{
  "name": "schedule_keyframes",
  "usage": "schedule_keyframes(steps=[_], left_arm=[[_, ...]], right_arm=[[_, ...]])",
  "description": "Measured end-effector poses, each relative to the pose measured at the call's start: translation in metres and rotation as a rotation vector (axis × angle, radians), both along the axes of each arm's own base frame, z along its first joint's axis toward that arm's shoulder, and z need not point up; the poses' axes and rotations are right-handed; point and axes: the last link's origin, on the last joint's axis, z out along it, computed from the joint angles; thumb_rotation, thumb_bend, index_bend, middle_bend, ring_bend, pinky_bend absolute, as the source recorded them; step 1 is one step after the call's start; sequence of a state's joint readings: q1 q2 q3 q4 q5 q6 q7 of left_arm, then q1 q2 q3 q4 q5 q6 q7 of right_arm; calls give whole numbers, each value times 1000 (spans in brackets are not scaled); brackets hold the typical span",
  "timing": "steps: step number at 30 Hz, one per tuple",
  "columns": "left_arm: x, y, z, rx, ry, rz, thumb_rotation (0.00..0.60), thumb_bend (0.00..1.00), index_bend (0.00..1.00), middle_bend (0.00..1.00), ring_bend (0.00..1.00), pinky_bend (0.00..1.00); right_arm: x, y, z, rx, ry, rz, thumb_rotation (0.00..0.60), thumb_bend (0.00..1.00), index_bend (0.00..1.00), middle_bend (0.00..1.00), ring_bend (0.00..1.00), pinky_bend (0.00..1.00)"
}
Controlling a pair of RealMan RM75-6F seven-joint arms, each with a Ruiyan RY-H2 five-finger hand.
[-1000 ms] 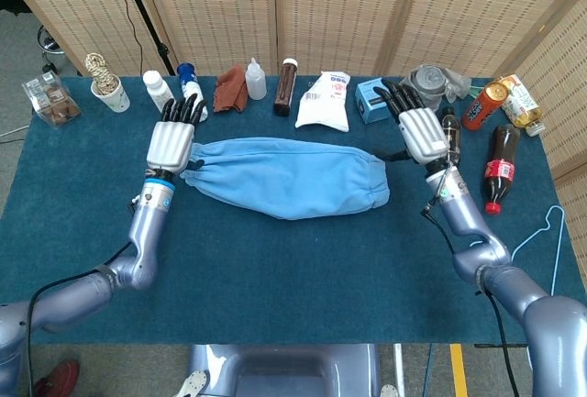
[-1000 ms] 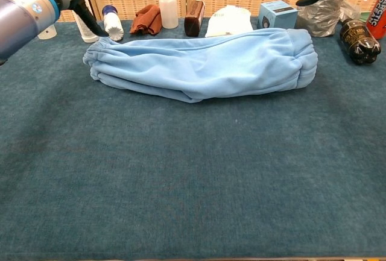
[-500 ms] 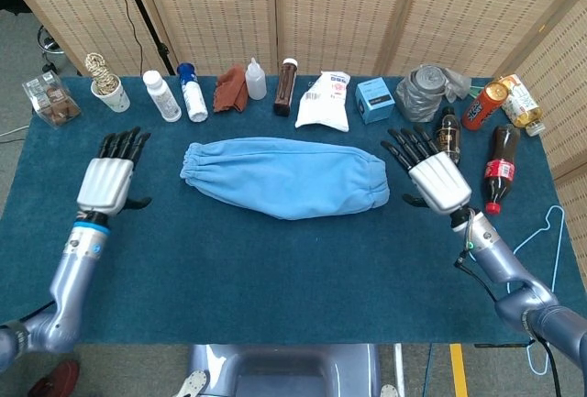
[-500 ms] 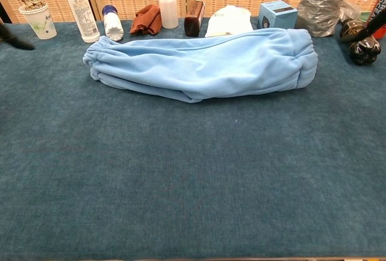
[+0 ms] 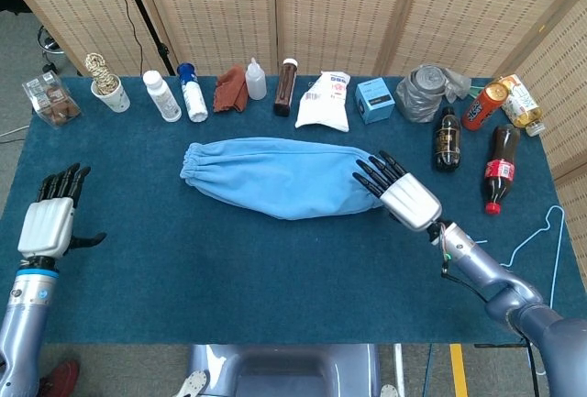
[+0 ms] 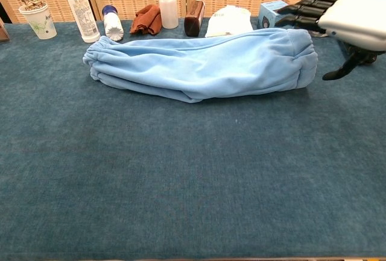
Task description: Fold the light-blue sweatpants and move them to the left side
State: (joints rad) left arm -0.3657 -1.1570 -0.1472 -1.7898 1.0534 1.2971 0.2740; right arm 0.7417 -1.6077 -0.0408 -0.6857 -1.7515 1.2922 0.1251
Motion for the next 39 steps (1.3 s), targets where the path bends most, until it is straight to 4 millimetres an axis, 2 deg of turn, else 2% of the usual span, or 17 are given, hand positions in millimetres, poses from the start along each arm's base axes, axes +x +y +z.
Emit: schedule_keyframes(steps=[6, 16, 27, 31, 33, 37, 39], left_arm=[[-8, -3, 2, 8, -26, 21, 600, 0, 0, 0, 0, 0], [-16, -1, 7, 14, -51, 49, 600, 0, 0, 0, 0, 0], [-20, 1, 10, 18, -61, 59, 600, 0, 0, 0, 0, 0], [-19, 1, 9, 15, -61, 57, 600, 0, 0, 0, 0, 0], [-19, 2, 9, 13, -61, 57, 600, 0, 0, 0, 0, 0], [-20, 2, 9, 13, -64, 59, 600, 0, 0, 0, 0, 0], [-20, 3, 8, 11, -65, 60, 600, 0, 0, 0, 0, 0]], right_arm=[[13, -11, -18, 33, 10, 10, 600, 0, 83, 0, 0, 66], [32, -18, -38, 60, 17, 46, 600, 0, 86, 0, 0, 82], [23, -32, -48, 55, 134, 5, 600, 0, 105, 0, 0, 77], [15, -37, -47, 45, 177, -17, 600, 1, 151, 0, 0, 126], [11, -38, -46, 41, 189, -28, 600, 34, 184, 4, 0, 163], [5, -40, -43, 39, 200, -40, 600, 211, 253, 67, 7, 231], [3, -39, -43, 41, 198, -43, 600, 291, 282, 110, 41, 257]])
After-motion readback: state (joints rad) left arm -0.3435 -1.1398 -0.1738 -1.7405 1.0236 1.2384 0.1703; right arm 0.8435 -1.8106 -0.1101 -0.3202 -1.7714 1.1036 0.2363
